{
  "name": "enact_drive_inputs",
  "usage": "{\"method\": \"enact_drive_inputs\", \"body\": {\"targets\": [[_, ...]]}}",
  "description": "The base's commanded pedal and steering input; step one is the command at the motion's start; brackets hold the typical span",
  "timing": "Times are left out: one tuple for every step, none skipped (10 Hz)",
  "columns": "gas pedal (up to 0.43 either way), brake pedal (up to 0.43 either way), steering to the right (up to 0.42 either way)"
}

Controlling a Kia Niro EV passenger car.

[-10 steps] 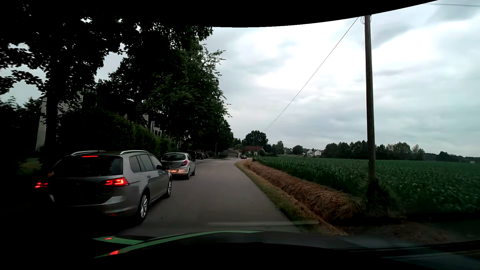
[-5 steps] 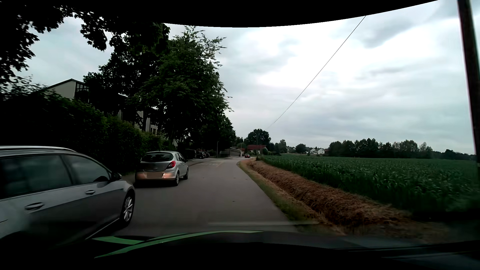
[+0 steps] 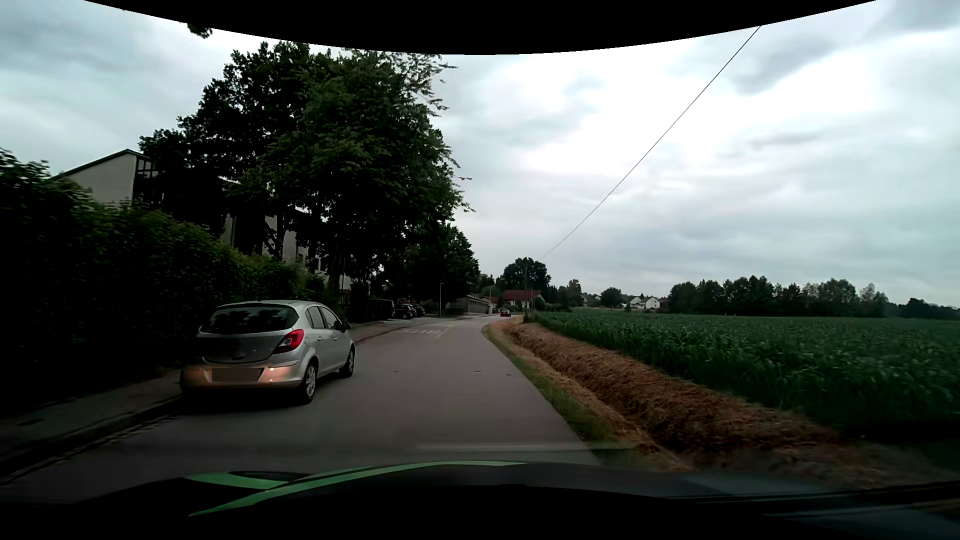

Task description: Follow the waypoints while adhering to traffic rules and regulations

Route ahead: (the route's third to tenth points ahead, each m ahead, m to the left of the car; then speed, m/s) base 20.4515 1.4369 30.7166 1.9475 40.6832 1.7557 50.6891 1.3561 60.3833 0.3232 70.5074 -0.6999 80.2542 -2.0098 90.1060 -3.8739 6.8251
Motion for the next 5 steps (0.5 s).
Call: {"method": "enact_drive_inputs", "body": {"targets": [[0.177,0.0,-0.029],[0.177,0.0,-0.029],[0.177,0.0,-0.029],[0.177,0.0,-0.029],[0.177,0.0,-0.028]]}}
